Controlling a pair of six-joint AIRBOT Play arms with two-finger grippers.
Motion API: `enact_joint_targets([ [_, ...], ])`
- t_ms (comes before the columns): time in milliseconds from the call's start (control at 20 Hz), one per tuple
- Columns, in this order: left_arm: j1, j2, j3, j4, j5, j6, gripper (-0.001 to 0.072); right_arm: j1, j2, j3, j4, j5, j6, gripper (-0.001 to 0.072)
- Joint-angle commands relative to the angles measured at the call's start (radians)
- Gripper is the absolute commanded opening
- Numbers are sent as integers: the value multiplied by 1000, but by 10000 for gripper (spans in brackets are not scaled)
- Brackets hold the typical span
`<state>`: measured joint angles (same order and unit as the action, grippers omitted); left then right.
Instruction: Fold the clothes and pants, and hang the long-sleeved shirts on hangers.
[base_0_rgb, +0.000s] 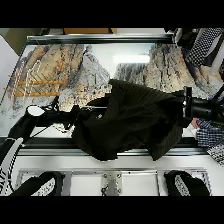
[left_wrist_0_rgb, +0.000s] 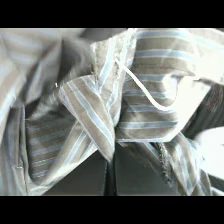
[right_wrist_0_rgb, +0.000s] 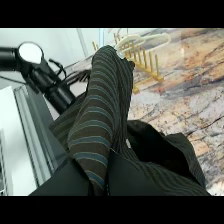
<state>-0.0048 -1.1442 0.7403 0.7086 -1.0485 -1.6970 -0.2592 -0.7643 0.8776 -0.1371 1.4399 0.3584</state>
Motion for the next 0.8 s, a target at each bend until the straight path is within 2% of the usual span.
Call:
enact_joint_targets([
  [0, 21, -28, 119, 114, -58, -4, 16, 0, 19, 1, -63, 8, 44, 14],
  [350, 21, -31, 248, 274, -140, -4, 16, 0, 23, 1, -108, 42, 63, 14],
  [500, 21, -31, 319, 295, -181, 0, 17, 0, 23, 1, -198, 43, 89, 14],
  [700, -2, -31, 387, 293, -240, 58, 17, 1, 24, 0, -203, 42, 88, 14],
  [750, -17, -34, 386, 295, -262, 87, 51, 1, 24, 0, -200, 42, 88, 14],
])
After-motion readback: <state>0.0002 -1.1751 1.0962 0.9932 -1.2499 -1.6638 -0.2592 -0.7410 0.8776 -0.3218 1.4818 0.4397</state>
